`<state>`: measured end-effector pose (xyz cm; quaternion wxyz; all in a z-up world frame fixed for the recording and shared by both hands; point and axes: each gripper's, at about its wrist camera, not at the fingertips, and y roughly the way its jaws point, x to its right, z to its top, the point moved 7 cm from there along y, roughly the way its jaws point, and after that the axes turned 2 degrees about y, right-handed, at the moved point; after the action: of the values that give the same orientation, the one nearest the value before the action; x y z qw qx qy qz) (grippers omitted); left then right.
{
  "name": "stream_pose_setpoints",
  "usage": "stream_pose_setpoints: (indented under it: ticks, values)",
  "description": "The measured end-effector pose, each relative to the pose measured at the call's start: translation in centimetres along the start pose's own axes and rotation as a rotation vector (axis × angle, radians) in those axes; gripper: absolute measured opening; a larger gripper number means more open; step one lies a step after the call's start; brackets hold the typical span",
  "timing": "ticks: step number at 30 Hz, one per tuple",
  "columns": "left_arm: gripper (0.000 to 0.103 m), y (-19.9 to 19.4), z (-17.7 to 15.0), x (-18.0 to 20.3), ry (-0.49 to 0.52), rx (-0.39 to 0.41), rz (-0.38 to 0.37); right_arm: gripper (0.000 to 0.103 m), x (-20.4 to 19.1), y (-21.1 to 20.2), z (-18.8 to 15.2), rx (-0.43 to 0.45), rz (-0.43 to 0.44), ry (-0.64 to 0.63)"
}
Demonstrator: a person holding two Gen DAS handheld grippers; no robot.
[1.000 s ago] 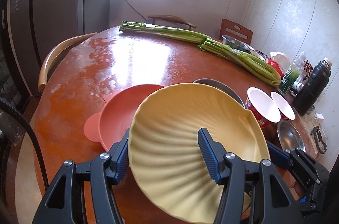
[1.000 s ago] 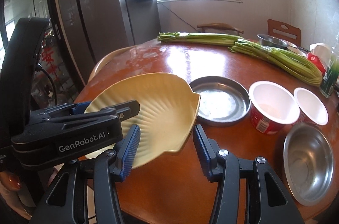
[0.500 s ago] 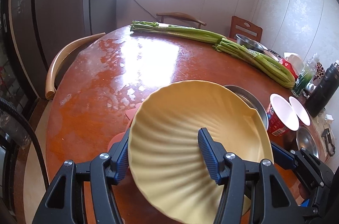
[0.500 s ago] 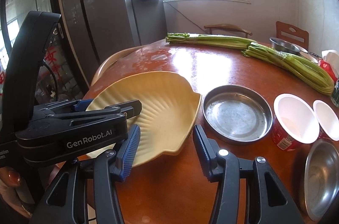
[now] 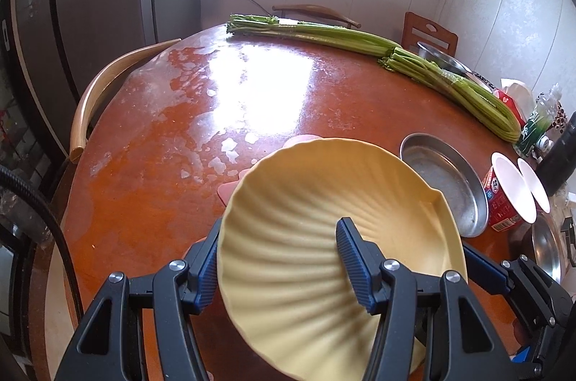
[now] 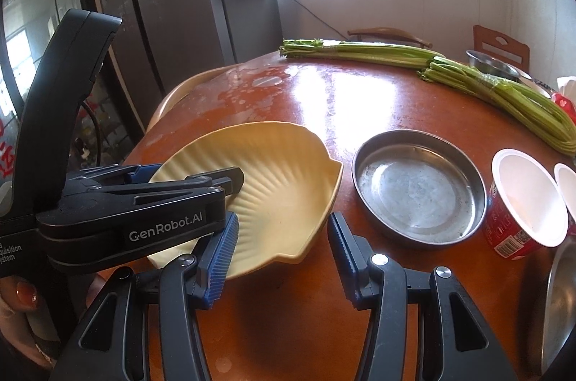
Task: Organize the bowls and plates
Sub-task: 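Lift the yellow shell dish with the left tool toward the pink plate, then lower the yellow dish onto the pink plate and open the left tool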
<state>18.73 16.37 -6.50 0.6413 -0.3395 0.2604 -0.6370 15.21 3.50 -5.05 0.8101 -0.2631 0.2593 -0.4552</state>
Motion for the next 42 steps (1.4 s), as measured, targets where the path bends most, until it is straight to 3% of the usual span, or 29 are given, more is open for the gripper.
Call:
stream_pose_setpoints:
  ticks: [23, 42]
  values:
    - [0.06, -0.4, 0.2, -0.8, -0.004, 0.013, 0.001, 0.054, -0.7, 0.6, -0.3, 0.004, -0.03, -0.05]
    - [0.061, -0.3, 0.1, -1.4, 0.034, 0.031, 0.118, 0.054, -0.4, 0.8, -0.7, -0.014, -0.003, -0.037]
